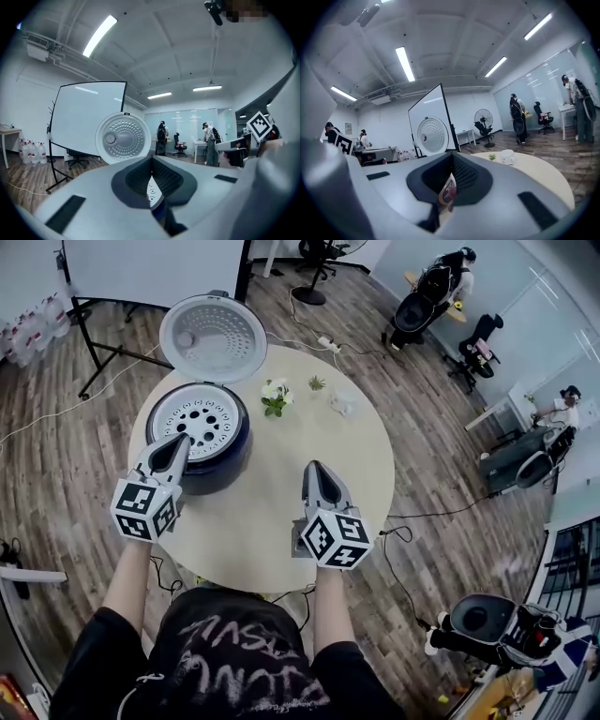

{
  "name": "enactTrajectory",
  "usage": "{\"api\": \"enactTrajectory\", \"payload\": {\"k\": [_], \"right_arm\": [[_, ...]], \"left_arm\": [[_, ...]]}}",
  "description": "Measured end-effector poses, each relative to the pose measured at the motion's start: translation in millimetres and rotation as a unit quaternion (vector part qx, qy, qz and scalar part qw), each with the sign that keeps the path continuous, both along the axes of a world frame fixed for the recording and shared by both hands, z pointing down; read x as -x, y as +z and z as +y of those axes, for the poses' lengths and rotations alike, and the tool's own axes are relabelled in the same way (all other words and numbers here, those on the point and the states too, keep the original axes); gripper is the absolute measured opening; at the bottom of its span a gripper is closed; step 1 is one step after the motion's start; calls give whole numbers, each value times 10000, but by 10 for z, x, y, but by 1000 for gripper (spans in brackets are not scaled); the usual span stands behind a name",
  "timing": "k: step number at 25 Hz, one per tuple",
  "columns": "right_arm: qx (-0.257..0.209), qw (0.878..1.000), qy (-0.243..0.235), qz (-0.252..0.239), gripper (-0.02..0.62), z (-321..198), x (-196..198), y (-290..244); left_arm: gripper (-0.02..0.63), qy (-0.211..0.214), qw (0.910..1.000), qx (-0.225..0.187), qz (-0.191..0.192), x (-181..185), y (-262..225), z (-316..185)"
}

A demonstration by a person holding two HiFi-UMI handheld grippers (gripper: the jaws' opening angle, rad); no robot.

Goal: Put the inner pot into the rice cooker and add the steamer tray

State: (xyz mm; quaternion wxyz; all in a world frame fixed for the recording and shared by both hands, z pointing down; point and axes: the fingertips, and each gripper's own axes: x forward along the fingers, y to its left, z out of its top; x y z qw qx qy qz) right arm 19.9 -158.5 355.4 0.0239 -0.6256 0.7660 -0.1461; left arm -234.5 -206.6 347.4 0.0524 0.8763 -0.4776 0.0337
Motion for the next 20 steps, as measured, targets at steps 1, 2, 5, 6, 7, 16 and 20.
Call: {"api": "enactTrajectory", "payload": {"k": [1, 2, 5, 6, 7, 16, 20], "right_arm": [[-61, 10000, 64, -12, 5, 39, -47, -26], [-119, 9998, 126, -1, 5, 79, -89, -48], [-298, 9991, 289, 100, 5, 208, -201, -92], [-354, 9988, 324, 122, 6, 253, -235, -99], [-400, 9985, 347, 138, 5, 295, -266, -103], [-656, 9954, 592, 367, 5, 657, -508, -164], [-762, 9935, 720, 435, 5, 772, -594, -207]], "left_arm": [[11, 38, 10000, -70, 31, -28, -31, 15], [11, 70, 9999, -127, 67, -50, -55, 29], [11, 164, 9994, -260, 160, -117, -88, 84], [11, 198, 9992, -301, 176, -143, -95, 110], [11, 228, 9990, -344, 176, -169, -102, 134], [11, 336, 9968, -698, 202, -301, -227, 306], [11, 411, 9962, -748, 153, -378, -231, 360]]}}
